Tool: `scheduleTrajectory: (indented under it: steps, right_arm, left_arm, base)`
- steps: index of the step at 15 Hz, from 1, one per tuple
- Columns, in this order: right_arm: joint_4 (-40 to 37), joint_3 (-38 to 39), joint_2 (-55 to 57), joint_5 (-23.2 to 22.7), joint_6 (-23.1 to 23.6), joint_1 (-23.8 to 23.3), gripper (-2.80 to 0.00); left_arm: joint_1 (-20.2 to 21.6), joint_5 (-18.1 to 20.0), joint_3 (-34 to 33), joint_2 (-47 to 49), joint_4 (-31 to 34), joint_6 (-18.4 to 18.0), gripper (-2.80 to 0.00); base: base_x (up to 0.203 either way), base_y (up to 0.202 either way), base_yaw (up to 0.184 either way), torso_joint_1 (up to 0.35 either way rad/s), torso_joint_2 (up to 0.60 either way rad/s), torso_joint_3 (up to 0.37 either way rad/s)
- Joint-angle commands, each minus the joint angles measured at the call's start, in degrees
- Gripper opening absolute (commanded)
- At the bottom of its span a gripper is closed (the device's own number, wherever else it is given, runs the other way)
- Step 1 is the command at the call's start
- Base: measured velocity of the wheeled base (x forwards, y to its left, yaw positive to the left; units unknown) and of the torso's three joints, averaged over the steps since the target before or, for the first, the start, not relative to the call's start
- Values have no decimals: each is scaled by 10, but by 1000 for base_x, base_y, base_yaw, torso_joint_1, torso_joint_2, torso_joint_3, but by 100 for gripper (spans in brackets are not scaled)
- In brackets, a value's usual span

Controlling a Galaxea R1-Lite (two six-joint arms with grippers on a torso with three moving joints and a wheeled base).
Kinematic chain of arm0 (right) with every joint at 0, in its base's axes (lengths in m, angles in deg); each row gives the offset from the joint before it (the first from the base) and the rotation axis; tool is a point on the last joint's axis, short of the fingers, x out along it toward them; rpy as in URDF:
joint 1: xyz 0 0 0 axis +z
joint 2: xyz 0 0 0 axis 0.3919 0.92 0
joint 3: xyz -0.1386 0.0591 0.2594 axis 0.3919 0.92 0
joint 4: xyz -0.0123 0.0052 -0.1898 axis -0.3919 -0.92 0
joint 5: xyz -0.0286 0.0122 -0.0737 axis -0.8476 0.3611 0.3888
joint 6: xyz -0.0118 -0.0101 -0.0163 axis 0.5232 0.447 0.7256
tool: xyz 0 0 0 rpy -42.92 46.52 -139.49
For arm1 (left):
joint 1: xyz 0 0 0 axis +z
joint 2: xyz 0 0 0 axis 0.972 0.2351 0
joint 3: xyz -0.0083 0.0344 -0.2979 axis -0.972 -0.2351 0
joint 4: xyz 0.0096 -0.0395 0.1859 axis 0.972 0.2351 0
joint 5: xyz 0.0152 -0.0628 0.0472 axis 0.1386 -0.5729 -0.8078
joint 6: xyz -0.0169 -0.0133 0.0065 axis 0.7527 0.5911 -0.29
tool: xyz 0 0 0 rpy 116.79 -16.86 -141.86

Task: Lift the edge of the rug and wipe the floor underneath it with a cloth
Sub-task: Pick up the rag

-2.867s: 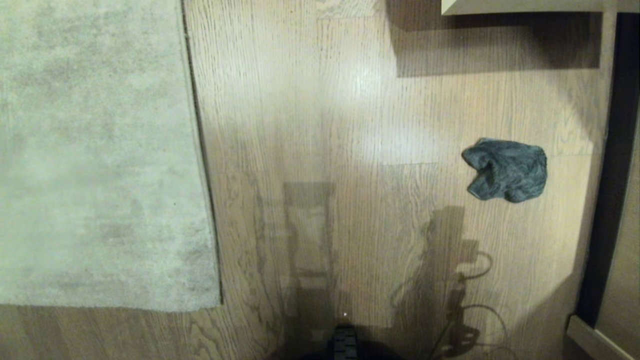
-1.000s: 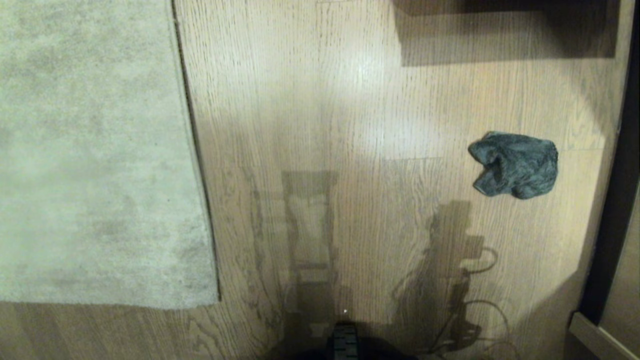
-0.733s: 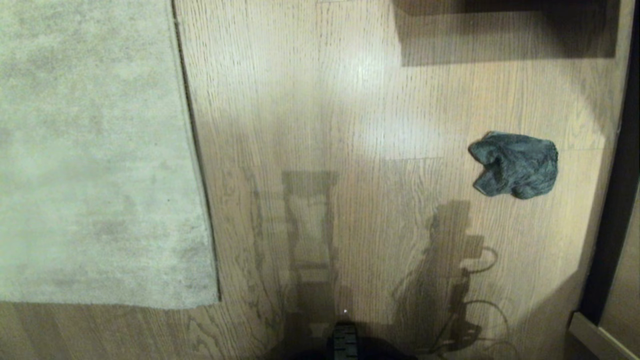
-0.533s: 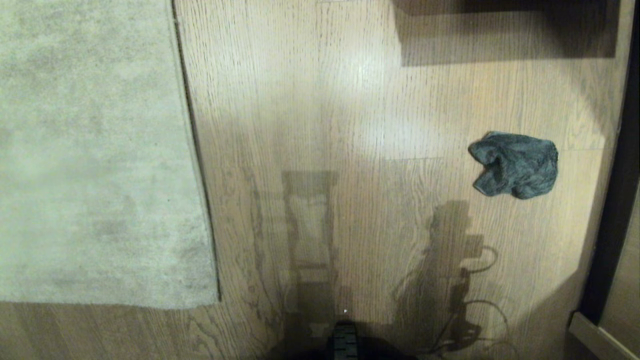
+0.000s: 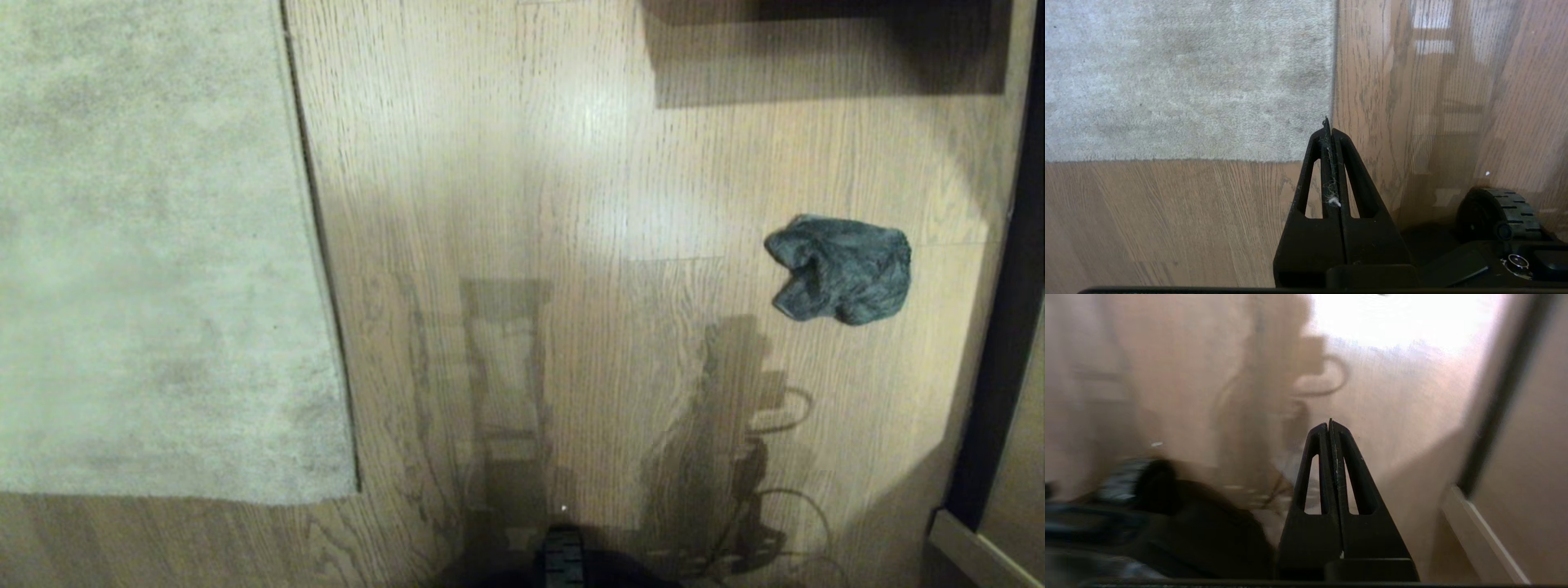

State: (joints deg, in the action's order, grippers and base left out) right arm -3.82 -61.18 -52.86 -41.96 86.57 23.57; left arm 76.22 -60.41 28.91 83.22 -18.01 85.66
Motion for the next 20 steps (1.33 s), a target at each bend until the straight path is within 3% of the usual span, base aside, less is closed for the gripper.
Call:
scheduleTrajectory:
  steps: [1, 4, 8, 13, 15, 20]
  right_arm:
    - [9, -47, 113, -27, 0, 4, -280]
    - [69, -97, 254, -46, 5, 6, -280]
    - [177, -131, 379, -54, 44, 6, -280]
    - [185, -121, 438, -55, 56, 7, -280]
    - [185, -109, 448, -57, 54, 7, 0]
    - [219, -115, 513, -56, 33, 6, 0]
  left_arm:
    - [0, 0, 0, 1, 0, 0, -280]
    - [0, 0, 0, 1, 0, 0, -280]
    - [0, 0, 0, 1, 0, 0, -280]
    - [0, 0, 0, 1, 0, 0, -280]
    - [0, 0, 0, 0, 0, 0, -280]
    - [0, 0, 0, 1, 0, 0, -280]
  base:
    - [0, 0, 0, 0, 0, 0]
    - [0, 0, 0, 0, 0, 0]
    - [0, 0, 0, 0, 0, 0]
    - [0, 0, 0, 0, 0, 0]
    - [0, 0, 0, 0, 0, 0]
    - [0, 0, 0, 0, 0, 0]
